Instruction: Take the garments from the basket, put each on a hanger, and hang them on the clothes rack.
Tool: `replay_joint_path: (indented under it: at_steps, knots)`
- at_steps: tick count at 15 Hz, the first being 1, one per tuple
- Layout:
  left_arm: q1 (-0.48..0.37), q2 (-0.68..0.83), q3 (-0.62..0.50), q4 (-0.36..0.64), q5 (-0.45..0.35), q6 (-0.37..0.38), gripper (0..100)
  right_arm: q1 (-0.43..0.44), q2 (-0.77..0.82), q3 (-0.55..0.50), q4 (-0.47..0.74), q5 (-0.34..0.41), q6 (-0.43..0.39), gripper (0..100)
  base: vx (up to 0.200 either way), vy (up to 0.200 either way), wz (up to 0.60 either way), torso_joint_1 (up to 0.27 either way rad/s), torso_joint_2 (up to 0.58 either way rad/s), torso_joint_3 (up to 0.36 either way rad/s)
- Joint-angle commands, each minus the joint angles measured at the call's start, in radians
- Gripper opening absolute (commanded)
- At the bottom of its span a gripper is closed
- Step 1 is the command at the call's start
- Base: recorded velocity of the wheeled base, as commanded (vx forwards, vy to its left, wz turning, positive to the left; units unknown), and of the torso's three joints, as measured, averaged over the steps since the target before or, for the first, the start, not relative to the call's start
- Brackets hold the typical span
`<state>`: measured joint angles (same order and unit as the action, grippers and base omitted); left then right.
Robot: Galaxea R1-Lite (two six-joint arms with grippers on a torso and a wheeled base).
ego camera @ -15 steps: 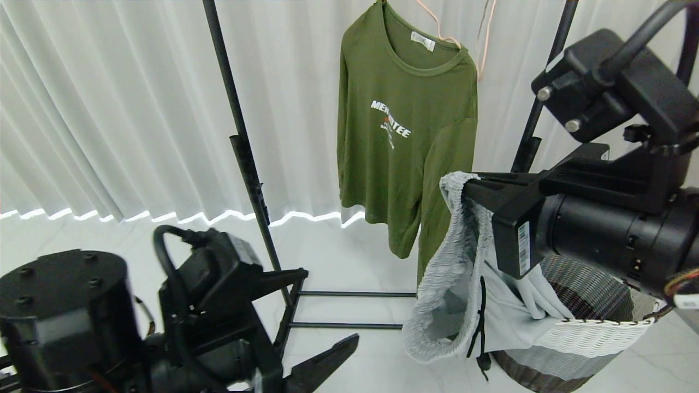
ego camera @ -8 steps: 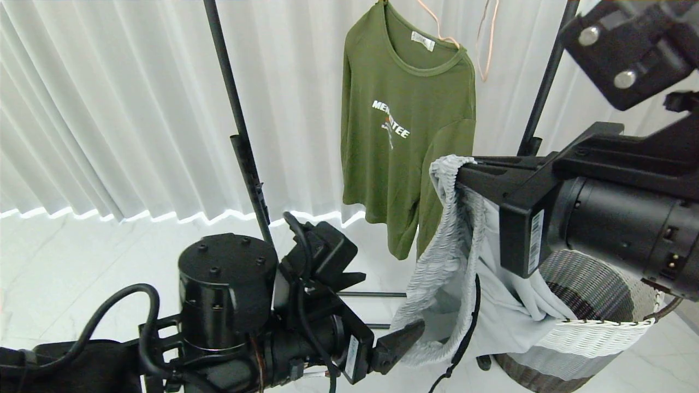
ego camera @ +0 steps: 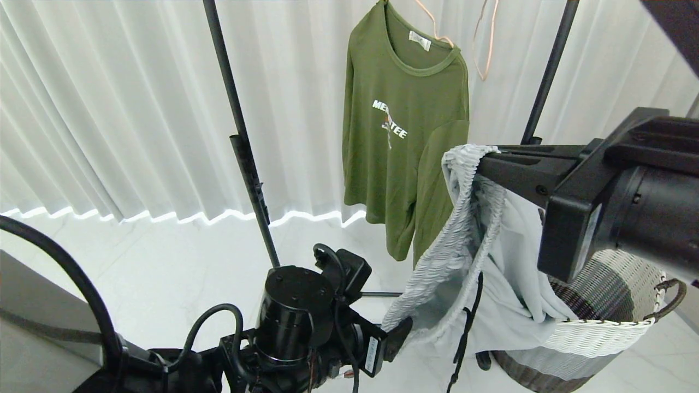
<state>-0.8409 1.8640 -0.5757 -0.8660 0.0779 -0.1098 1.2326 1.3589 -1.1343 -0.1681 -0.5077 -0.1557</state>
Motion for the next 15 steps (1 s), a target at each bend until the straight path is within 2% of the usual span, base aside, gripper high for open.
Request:
replay_joint_path:
  at_steps: [1,2,5,7,8,9,10,11,13,15]
  knots:
    - [-0.001,0.021,0.025,-0.01,0.003,0.002,0,-0.001,-0.023,0.004,0.007,0.0,-0.001,0,0.0,0.0,0.0,0.0,0.0,0.0]
    - [-0.003,0.018,0.062,-0.062,0.037,0.028,0,-0.002,-0.026,0.008,0.012,0.001,-0.001,0,0.0,0.0,0.0,0.0,0.0,0.0]
    - [-0.004,-0.019,0.129,-0.226,0.206,0.185,0,-0.03,-0.023,0.053,0.01,0.005,0.002,0,0.0,0.0,0.0,0.0,0.0,0.0]
    - [0.062,-0.144,0.117,-0.142,0.224,0.216,0,-0.07,-0.018,0.064,0.005,0.005,0.002,0,0.0,0.0,0.0,0.0,0.0,0.0]
    - [0.115,-0.273,0.073,0.027,0.224,0.239,0,-0.102,-0.007,0.053,-0.002,0.005,0.001,0,0.0,0.0,0.0,0.0,0.0,0.0]
    - [0.163,-0.408,-0.015,0.259,0.224,0.24,0,-0.127,-0.001,0.031,-0.016,0.008,-0.001,0,0.0,0.0,0.0,0.0,0.0,0.0]
    - [0.209,-0.548,-0.202,0.605,0.22,0.233,0,-0.148,0.012,-0.007,-0.027,0.008,-0.001,0,0.0,0.0,0.0,0.0,0.0,0.0]
    - [0.226,-0.6,-0.374,0.828,0.217,0.217,0,-0.16,0.028,-0.052,-0.031,0.009,-0.002,0,0.0,0.0,0.0,0.0,0.0,0.0]
    - [0.227,-0.606,-0.653,1.062,0.218,0.186,0,-0.17,0.058,-0.142,-0.041,0.02,-0.007,0,0.0,0.0,0.0,0.0,0.0,0.0]
    - [0.227,-0.568,-0.903,1.233,0.218,0.186,0,-0.176,0.066,-0.223,-0.036,0.026,-0.041,0,0.0,0.0,0.0,0.0,0.0,0.0]
